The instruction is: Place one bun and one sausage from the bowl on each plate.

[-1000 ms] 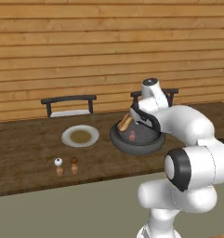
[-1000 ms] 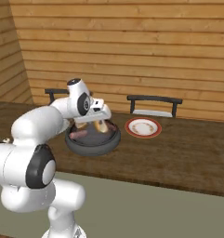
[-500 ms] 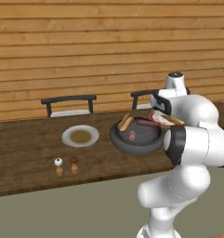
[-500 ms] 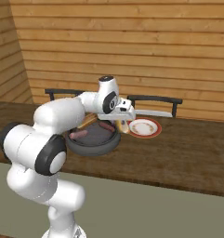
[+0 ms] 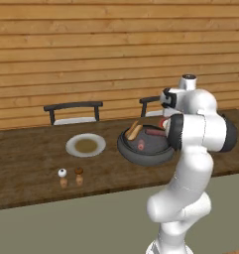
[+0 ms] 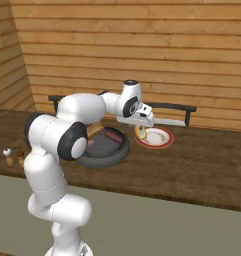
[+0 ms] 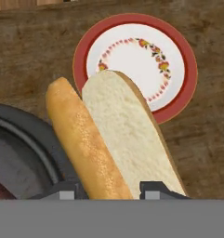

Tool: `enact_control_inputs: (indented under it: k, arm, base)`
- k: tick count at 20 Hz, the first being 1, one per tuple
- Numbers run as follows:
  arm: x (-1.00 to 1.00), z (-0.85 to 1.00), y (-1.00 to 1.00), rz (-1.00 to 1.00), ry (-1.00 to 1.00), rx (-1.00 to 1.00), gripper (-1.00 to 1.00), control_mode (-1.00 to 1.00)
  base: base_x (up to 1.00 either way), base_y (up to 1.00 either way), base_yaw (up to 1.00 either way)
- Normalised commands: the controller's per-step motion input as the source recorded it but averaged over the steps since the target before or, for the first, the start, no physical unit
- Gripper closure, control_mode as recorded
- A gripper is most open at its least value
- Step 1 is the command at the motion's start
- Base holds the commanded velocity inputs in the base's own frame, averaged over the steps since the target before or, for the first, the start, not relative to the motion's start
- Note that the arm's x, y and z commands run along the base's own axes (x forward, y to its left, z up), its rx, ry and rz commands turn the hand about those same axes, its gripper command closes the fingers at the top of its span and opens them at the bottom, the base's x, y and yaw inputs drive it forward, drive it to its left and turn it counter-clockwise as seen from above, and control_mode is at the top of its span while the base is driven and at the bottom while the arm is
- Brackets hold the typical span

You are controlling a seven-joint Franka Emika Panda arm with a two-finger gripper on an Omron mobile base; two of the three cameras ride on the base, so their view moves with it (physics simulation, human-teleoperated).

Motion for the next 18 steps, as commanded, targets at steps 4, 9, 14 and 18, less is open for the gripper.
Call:
enact_control_inputs:
  k: [4,9,14,18]
  arm:
    - [0.57,-0.67,-0.04,0.0,0.0,0.04,1.0,-1.0]
    - [0.45,-0.43,-0.11,0.0,0.0,0.03,1.0,-1.0]
    - [0.48,-0.42,-0.07,0.0,0.0,0.02,1.0,-1.0]
    - [0.47,-0.24,-0.13,0.0,0.0,0.03,1.0,-1.0]
  base:
    - [0.0,0.0,0.0]
    - [0.0,0.0,0.0]
    - [0.0,0.0,0.0]
    - [0.0,0.0,0.0]
